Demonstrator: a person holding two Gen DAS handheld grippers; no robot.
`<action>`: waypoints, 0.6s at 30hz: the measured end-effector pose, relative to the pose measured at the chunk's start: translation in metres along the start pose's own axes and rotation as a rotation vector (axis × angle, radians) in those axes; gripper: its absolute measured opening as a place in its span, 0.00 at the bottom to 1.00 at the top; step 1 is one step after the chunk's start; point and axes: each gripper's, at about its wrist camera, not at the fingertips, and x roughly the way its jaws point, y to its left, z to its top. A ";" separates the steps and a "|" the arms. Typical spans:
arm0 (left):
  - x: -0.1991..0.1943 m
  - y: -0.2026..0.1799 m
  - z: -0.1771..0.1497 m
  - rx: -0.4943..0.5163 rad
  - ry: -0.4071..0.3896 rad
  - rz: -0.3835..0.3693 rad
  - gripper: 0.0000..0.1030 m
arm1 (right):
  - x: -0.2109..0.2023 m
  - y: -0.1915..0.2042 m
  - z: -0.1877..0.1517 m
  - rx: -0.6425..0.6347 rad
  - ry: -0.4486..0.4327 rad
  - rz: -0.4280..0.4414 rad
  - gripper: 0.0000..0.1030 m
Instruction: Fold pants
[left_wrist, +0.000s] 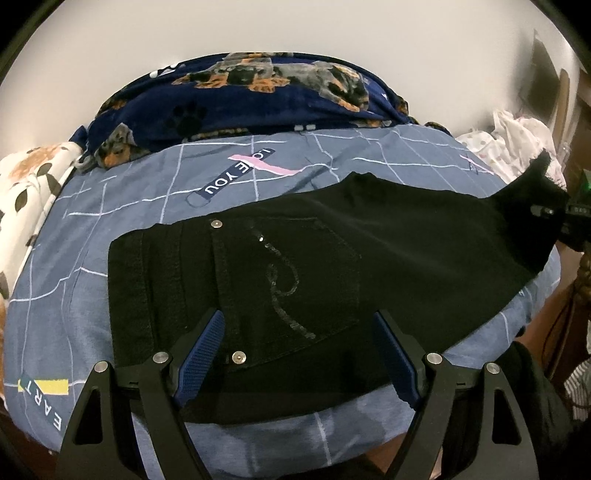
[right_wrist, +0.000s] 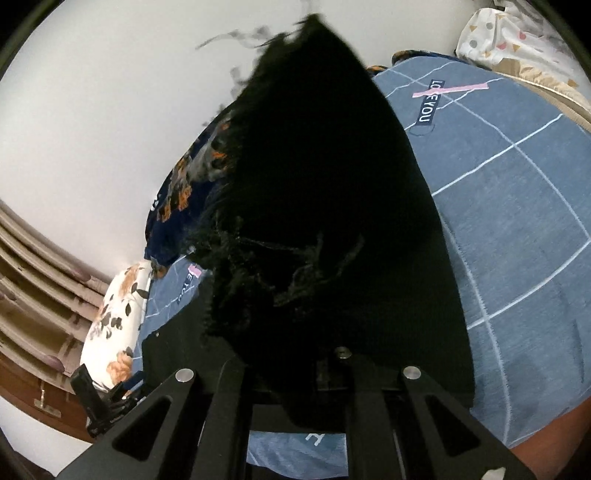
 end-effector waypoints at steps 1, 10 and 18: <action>0.001 0.000 0.000 0.000 0.002 0.002 0.79 | 0.000 0.001 0.002 0.000 -0.001 -0.002 0.09; 0.003 0.004 -0.001 -0.002 0.008 0.006 0.79 | -0.031 -0.019 0.017 0.059 -0.084 -0.006 0.09; 0.005 0.011 -0.001 -0.028 0.015 0.003 0.79 | -0.102 -0.125 0.021 0.270 -0.213 -0.143 0.11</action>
